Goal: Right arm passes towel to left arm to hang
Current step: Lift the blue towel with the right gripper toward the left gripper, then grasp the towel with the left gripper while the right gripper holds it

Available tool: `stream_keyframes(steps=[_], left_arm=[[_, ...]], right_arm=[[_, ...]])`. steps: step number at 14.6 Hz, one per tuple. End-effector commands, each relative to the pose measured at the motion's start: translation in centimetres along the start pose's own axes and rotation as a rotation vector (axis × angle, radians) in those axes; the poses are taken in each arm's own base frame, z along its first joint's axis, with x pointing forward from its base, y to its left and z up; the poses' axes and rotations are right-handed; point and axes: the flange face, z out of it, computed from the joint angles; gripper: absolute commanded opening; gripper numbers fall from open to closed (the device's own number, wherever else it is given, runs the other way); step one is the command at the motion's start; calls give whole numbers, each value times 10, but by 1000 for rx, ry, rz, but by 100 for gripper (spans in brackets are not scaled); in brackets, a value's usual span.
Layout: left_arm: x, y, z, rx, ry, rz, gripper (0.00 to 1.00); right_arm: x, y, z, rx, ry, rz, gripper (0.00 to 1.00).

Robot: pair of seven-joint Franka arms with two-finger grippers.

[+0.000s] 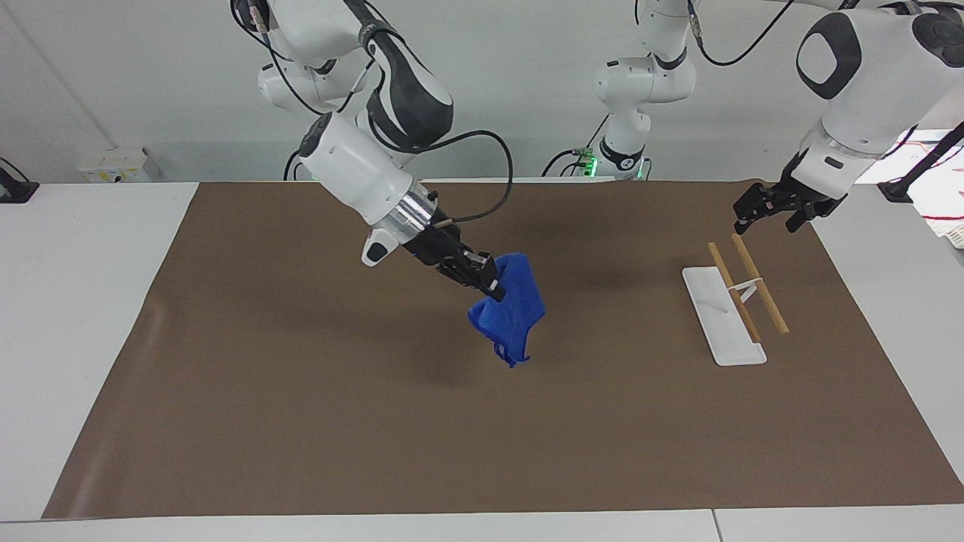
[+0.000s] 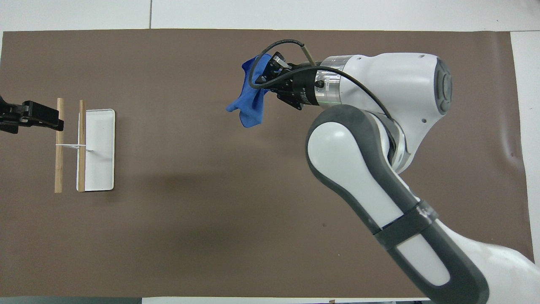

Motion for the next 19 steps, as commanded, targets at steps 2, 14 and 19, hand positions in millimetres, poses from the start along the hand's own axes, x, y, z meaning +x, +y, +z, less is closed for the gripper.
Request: stream_keyframes(steps=[2,14,19], left_arm=[[1,25,0,-38,35,-99,100],[34,138,77,-452,-164,-1007,100],[36,147,94,-568,-232,-1141,91]], right_arm=[[-27,-10,16,122,18,177,0],[-92,-22,34,206,-8,202,0],[-92,-23,35,206,-8,203,0]])
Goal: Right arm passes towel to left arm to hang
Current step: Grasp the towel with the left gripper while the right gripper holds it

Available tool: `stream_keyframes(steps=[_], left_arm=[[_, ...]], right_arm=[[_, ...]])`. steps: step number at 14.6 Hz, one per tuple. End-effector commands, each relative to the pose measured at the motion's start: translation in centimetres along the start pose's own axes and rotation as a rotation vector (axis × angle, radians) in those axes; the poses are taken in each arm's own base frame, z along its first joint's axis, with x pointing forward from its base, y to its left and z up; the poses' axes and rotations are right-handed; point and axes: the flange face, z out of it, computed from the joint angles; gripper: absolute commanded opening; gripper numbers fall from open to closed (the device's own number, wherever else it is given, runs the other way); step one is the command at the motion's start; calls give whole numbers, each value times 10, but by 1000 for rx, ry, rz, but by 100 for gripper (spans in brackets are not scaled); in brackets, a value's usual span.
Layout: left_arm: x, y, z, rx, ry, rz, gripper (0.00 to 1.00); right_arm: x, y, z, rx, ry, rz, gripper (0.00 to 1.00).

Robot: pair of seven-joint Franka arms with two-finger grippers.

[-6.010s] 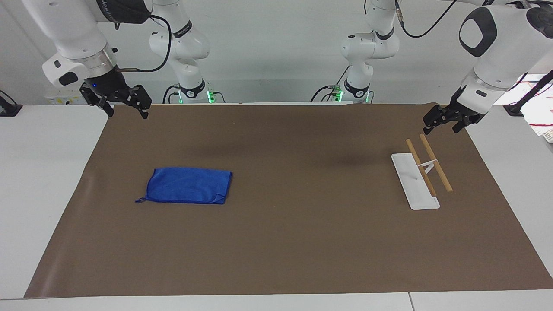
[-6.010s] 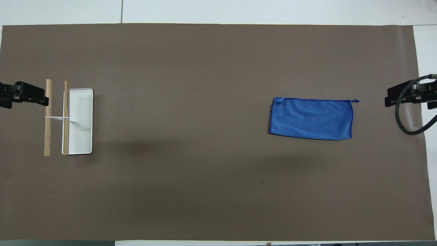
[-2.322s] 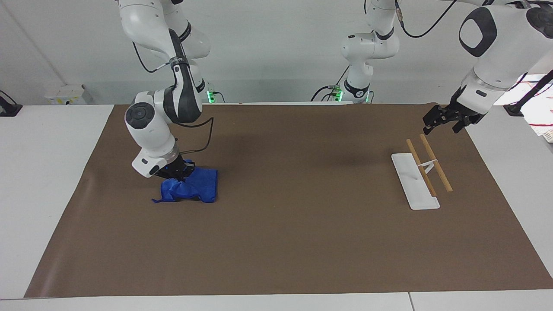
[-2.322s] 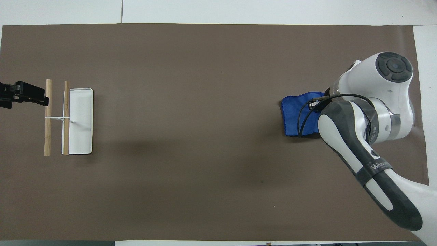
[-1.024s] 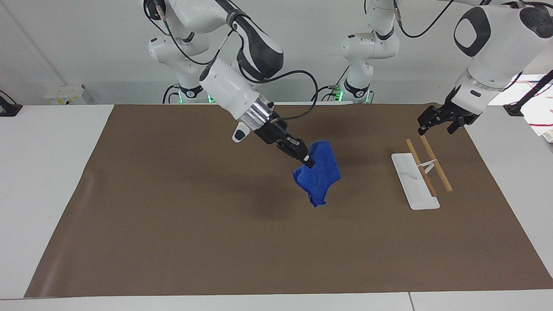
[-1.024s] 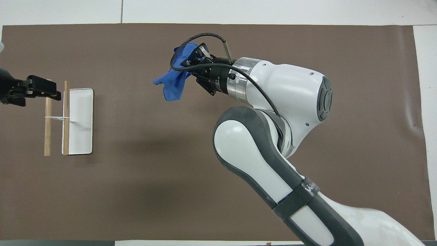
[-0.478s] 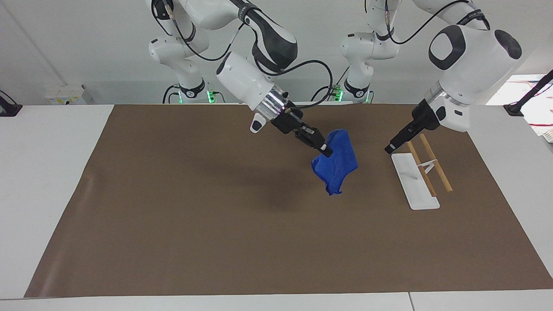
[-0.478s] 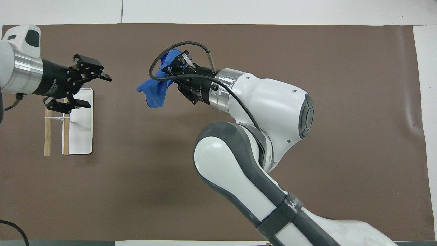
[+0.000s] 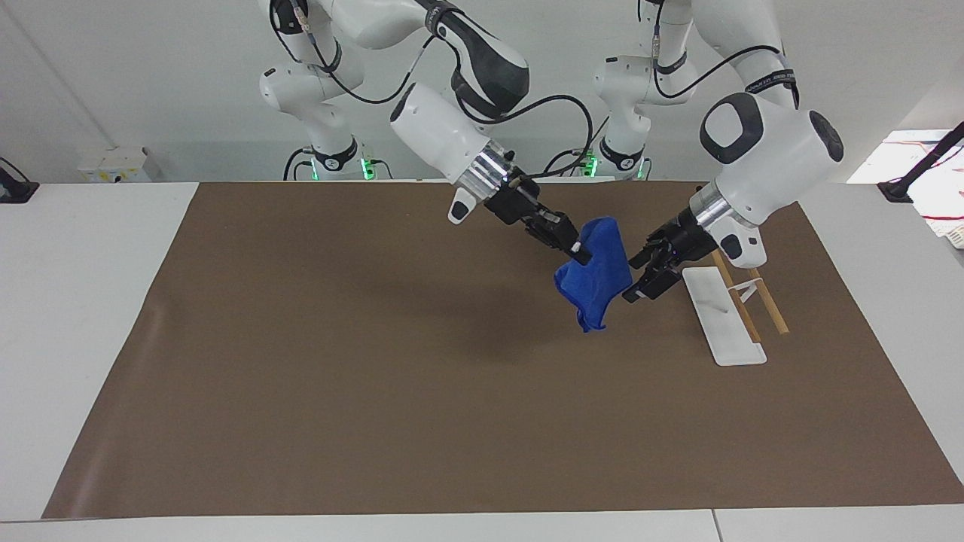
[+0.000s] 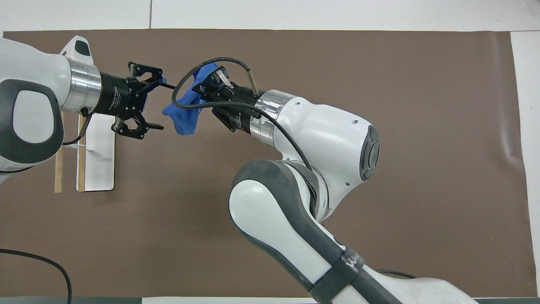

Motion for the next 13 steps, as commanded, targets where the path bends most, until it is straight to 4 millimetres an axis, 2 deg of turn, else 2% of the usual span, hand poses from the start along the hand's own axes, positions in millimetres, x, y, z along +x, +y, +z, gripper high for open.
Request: stream_keyframes(steps=[1,2,3,8,11,13], left_arm=[[-1,-2,-1,-40,-18,-61,72],[0,-1,-1,-45,-22,-65,33],[-1,0,0,-54,-35,-73,0],[5,5,-11,-85,-26,-78,0],[6,22,-33,-145,10,-47,0],[11,27,-38,-131,66,-16,0]], right_arm=[[-6,-1,4,15,-5,17,0],[-10,0,5,14,-9,15,0],[-10,0,5,13,-10,16,0],[-7,1,5,12,-6,19,0],[-3,2,5,8,-2,21,0],[0,1,4,8,1,25,0]])
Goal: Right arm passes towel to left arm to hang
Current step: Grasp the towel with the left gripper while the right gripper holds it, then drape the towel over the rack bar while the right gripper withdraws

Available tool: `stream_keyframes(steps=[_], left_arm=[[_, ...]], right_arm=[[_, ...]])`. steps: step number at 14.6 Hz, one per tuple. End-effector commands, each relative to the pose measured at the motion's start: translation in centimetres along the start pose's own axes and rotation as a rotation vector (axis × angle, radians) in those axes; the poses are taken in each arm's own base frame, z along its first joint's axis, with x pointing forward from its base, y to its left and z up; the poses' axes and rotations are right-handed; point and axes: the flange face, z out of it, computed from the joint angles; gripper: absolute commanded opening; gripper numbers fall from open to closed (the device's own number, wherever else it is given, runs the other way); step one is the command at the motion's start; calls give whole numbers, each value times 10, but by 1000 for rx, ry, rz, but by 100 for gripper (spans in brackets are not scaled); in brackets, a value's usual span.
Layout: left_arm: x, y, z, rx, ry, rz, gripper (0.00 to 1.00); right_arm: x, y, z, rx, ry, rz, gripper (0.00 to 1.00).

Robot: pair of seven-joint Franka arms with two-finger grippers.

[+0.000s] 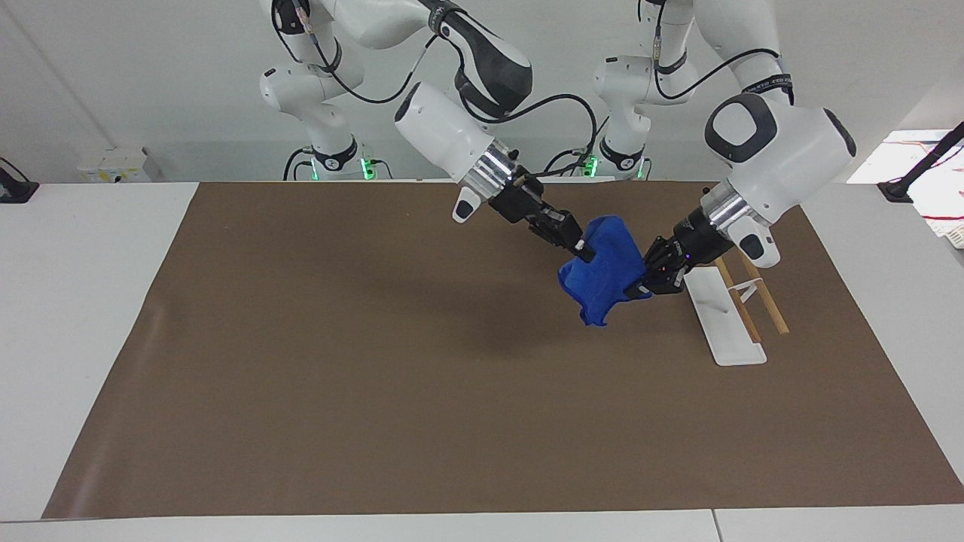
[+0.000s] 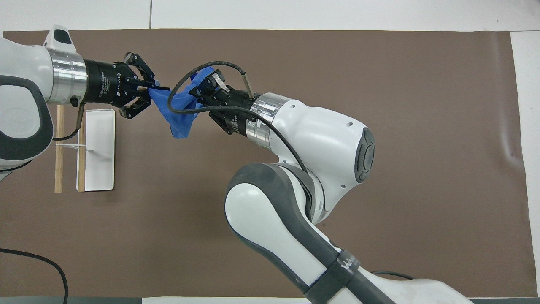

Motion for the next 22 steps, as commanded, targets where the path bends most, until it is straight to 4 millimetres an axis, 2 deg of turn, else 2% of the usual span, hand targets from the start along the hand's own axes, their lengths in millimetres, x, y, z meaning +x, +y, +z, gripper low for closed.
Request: stream_keyframes(steps=[1,2,3,5,7,10,12,13,17,20,22], left_arm=[[6,11,-10,9,91,59,0],[8,10,-11,24,120,76,0],[8,9,-14,33,138,87,0],[15,6,-25,52,204,112,0],[21,2,-38,70,266,134,0],[46,-14,-65,101,357,134,0],[65,-35,-70,136,396,136,0],[76,-42,-79,142,410,130,0],[99,-76,-89,160,435,91,0],[132,-105,-105,123,494,41,0],[157,-120,-124,107,518,19,0]], right_arm=[[6,-2,-1,16,9,23,0],[8,-3,-1,16,12,12,18],[11,-4,-3,20,24,-1,99],[18,-5,-5,11,43,-107,100],[50,1,-12,-32,99,-292,100],[106,22,-33,-148,179,-536,100],[141,41,-50,-249,207,-692,100],[155,49,-58,-308,190,-758,100],[220,58,-102,-620,174,-977,100],[231,69,-125,-827,96,-995,100],[242,67,-168,-951,84,-972,100]])
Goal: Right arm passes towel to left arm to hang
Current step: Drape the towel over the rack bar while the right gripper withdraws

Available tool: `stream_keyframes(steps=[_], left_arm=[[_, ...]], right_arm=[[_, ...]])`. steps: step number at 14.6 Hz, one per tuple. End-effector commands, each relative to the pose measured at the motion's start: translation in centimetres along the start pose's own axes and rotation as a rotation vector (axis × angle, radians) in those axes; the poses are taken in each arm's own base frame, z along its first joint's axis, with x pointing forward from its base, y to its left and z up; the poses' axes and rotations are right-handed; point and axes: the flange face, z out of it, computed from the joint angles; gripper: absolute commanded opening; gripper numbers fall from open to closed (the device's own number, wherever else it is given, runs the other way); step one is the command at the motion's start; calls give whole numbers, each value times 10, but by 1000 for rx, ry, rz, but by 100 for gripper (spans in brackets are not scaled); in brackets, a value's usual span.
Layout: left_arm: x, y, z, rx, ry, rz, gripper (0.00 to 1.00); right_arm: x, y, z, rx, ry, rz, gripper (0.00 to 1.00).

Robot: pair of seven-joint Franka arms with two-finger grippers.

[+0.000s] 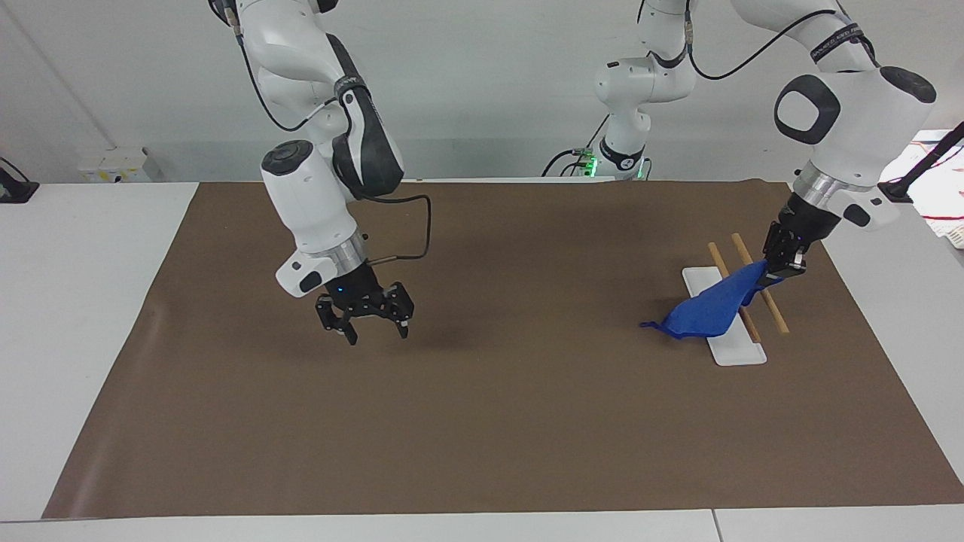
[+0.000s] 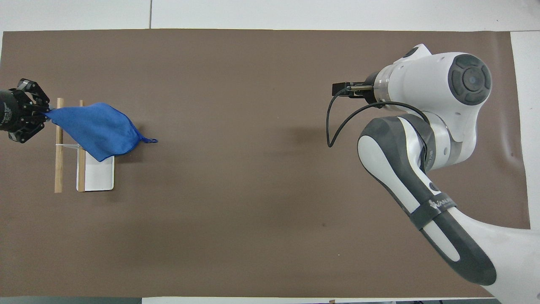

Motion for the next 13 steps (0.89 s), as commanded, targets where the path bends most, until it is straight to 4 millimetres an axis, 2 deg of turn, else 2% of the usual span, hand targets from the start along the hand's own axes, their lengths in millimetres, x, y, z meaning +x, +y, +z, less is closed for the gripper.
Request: stream_keyframes(steps=[1,4,8,9,10,12,13], left_arm=[[34,-32,-10,-20,51,14,0],[73,-54,-21,-43,92,3,0],[90,-66,-22,-76,132,-29,0],[90,-68,-19,-82,138,-30,0],[88,-73,-16,-85,142,-33,0],[85,-86,1,-84,147,-44,0],[87,-93,10,-83,152,-52,0]], right_arm=[[-14,34,-43,-94,-77,-16,100],[-27,54,-89,-118,-123,31,100],[-29,85,-175,-133,-188,109,100],[-28,90,-190,-139,-210,121,100],[-28,92,-198,-148,-231,126,100],[-30,106,-202,-153,-267,149,100],[-29,107,-203,-154,-265,153,100]])
